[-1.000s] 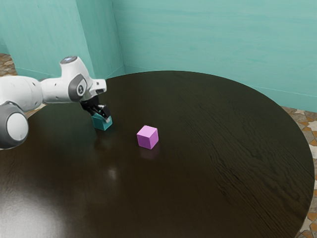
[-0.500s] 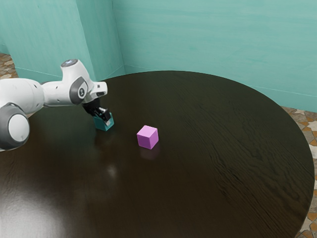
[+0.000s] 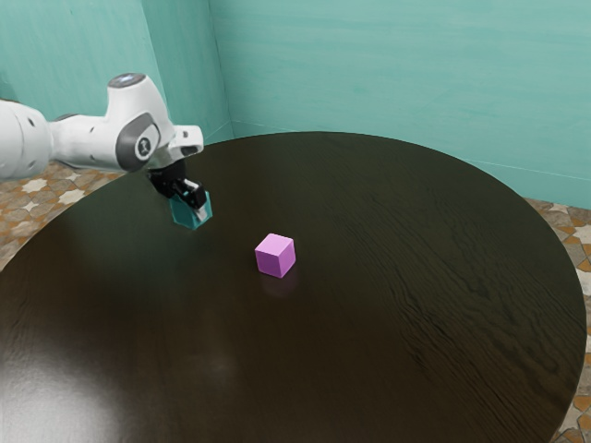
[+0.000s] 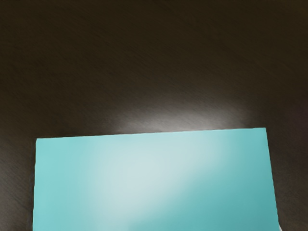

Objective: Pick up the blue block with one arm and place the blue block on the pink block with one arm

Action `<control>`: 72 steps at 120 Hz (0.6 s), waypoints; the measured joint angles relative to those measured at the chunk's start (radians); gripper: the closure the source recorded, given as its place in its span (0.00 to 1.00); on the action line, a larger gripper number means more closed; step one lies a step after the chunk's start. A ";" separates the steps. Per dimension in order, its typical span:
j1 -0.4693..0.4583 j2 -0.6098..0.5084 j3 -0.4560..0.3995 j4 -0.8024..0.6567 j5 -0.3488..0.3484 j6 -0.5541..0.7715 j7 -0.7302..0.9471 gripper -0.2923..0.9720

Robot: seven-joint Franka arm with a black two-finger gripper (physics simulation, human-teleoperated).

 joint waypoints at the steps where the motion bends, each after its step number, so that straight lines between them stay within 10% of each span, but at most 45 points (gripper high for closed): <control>1: -0.004 -0.001 0.000 -0.002 0.000 0.001 -0.005 0.51; 72: -0.192 0.030 -0.011 -0.010 0.003 0.055 -0.303 0.50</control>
